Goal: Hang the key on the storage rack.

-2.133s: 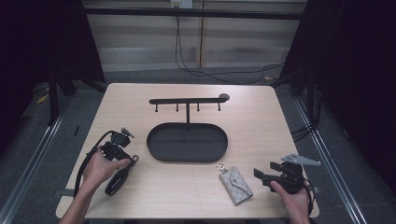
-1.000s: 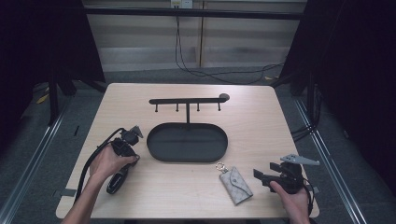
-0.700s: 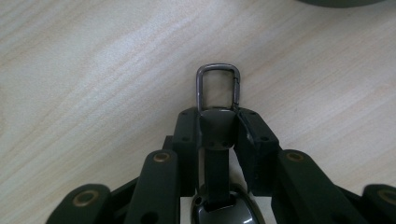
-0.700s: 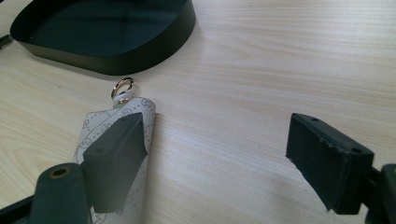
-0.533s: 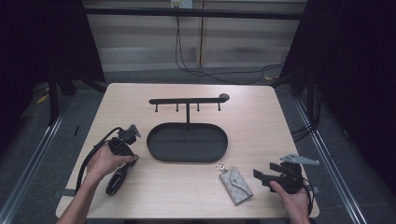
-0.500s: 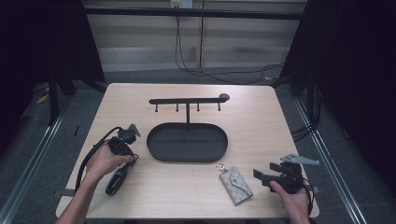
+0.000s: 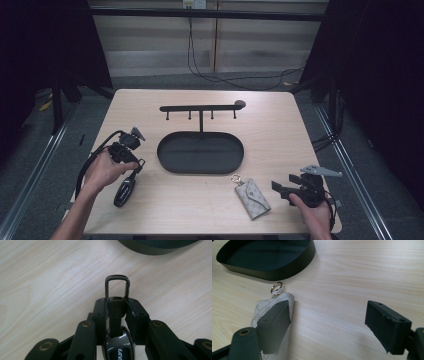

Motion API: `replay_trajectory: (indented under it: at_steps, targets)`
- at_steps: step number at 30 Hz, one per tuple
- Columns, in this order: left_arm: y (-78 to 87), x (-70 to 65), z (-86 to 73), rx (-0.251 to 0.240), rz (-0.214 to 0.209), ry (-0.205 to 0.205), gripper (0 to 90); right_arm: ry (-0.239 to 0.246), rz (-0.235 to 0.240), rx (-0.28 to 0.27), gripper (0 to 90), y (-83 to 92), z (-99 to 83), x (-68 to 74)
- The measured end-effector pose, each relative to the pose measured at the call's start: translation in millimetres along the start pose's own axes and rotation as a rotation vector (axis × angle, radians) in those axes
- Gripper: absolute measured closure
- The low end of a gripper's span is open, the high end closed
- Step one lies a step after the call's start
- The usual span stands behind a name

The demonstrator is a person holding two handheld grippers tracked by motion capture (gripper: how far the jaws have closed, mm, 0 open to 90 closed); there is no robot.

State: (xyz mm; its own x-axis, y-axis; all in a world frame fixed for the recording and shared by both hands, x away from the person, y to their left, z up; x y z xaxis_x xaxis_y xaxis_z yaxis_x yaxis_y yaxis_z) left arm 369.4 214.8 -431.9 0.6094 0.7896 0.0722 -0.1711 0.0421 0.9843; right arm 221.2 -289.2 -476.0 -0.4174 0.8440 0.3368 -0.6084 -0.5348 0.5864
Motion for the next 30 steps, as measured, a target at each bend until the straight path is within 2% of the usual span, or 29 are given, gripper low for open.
replay_trajectory:
  at_steps: [7, 11, 13, 15, 18, 23, 25, 27, 28, 30]
  targets:
    - [15.6, 2.9, 0.3, -0.018, 0.001, -0.014, 70.9, -0.006, -0.001, 0.004, 19.8, -0.4, -0.4, -0.4]
    - [23.2, 4.4, -0.4, -0.025, -0.005, -0.01, 70.9, -0.007, 0.0, 0.003, 19.8, -0.2, -0.4, -0.2]
    - [26.6, 4.2, -1.0, -0.034, 0.009, 0.002, 70.9, -0.007, -0.001, 0.002, 19.8, -0.1, -0.4, -0.4]
    - [31.1, 4.4, -1.8, -0.038, -0.002, -0.003, 70.9, -0.007, -0.001, 0.002, 19.8, -0.1, -0.4, -0.4]
    - [36.6, 5.3, -2.5, -0.043, 0.013, 0.0, 70.9, -0.007, -0.001, 0.002, 19.7, -0.3, -0.3, -0.4]
    - [46.7, 2.9, -3.4, -0.073, 0.03, -0.038, 70.9, -0.006, -0.001, 0.002, 19.7, -0.2, -0.3, -0.4]
    - [50.0, 1.6, -3.6, -0.07, 0.044, -0.057, 70.9, -0.006, -0.003, 0.002, 19.7, -0.3, -0.3, -0.5]
    - [52.8, 0.6, -3.4, -0.075, 0.035, -0.056, 70.9, -0.006, -0.003, 0.001, 19.8, -0.2, -0.3, -0.4]
    - [54.6, 1.4, -2.9, -0.074, 0.047, -0.063, 70.9, -0.006, -0.003, 0.001, 19.7, -0.2, -0.3, -0.5]
    - [56.4, 2.0, -2.2, -0.066, 0.032, -0.061, 70.9, -0.006, -0.003, 0.001, 19.7, -0.3, -0.3, -0.6]
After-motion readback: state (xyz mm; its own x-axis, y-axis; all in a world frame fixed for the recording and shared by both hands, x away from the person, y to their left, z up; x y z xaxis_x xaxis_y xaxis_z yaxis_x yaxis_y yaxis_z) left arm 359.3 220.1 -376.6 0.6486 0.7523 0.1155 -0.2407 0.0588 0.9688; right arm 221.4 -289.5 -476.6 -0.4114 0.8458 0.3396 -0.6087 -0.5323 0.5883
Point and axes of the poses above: each handheld gripper's, and its own axes: y roughly backward along the jaws, z roughly out of its top, x roughly to its left, the point moved 1 cm from there along -y, roughly forward along the jaws, and after that the axes turned 9 degrees about z, right-handed, at the moved point
